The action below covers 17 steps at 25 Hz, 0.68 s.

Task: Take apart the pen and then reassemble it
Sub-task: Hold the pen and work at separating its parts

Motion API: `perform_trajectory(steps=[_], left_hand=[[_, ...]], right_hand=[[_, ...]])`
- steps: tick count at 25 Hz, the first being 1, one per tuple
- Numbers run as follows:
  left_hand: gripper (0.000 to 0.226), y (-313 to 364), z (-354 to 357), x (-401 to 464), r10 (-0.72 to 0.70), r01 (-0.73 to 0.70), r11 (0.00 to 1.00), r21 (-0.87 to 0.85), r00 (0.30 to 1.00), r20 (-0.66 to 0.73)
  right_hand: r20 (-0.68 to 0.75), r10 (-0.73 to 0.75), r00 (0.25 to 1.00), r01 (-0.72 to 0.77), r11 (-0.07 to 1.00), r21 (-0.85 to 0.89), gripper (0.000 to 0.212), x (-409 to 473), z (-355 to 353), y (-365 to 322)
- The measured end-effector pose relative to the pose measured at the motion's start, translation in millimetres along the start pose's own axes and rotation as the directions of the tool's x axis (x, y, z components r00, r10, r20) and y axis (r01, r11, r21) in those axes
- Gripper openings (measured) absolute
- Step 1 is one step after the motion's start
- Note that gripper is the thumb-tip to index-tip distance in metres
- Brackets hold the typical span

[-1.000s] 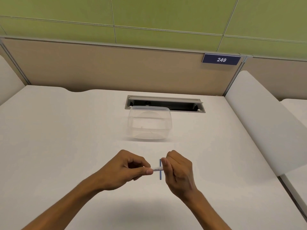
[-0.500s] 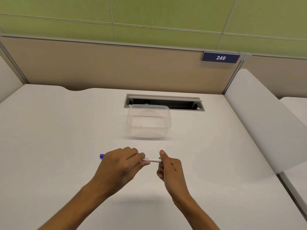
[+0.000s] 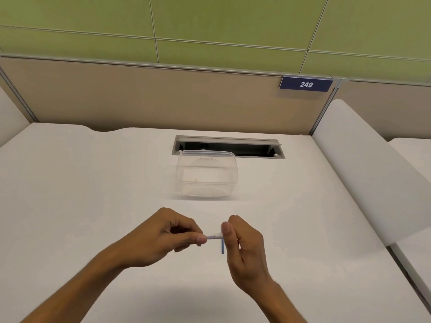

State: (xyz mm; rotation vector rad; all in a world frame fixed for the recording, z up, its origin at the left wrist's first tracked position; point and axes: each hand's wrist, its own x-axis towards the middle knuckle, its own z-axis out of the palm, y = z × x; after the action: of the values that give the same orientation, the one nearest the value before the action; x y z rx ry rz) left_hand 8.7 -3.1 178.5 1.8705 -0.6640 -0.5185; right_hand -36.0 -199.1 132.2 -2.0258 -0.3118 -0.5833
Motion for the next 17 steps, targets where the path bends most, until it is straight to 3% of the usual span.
perform_trajectory(steps=[2, 4, 7, 10, 13, 17], left_hand=[[0.028, 2.0, -2.9, -1.5, -0.033, 0.033, 0.999, -0.002, 0.998, 0.062], [0.029, 2.1, -1.2, -1.8, -0.023, 0.024, 0.997, 0.072, 1.0, -0.019], [0.027, -1.2, 3.3, -1.8, 0.101, -0.022, 0.923, 0.384, 0.977, -0.186], [0.027, -0.4, 5.8, -1.2, 0.199, -0.032, 0.795, 0.605, 0.957, -0.211], [0.034, -2.3, 6.3, -2.3, 0.26, -0.044, 0.712, 0.701, 0.944, -0.204], [0.038, -5.7, 4.7, -5.1, 0.244, -0.042, 0.732, 0.68, 0.948, -0.204]], right_hand=[[0.007, -0.105, 0.994, 0.106, 0.992, -0.065, 0.045, -1.6, -1.7, 2.0], [0.008, -0.058, 0.998, 0.058, 0.997, -0.059, 0.043, -2.2, -1.5, 3.6], [0.036, 0.272, 0.962, -0.274, 0.955, 0.111, 0.045, -2.7, 3.2, 3.4], [0.158, 0.477, 0.865, -0.501, 0.839, 0.212, 0.048, -2.6, 5.9, 4.1], [0.208, 0.506, 0.837, -0.544, 0.813, 0.21, 0.05, -2.5, 4.8, 4.8], [0.224, 0.457, 0.861, -0.502, 0.836, 0.221, 0.047, -4.4, 4.9, 2.1]])
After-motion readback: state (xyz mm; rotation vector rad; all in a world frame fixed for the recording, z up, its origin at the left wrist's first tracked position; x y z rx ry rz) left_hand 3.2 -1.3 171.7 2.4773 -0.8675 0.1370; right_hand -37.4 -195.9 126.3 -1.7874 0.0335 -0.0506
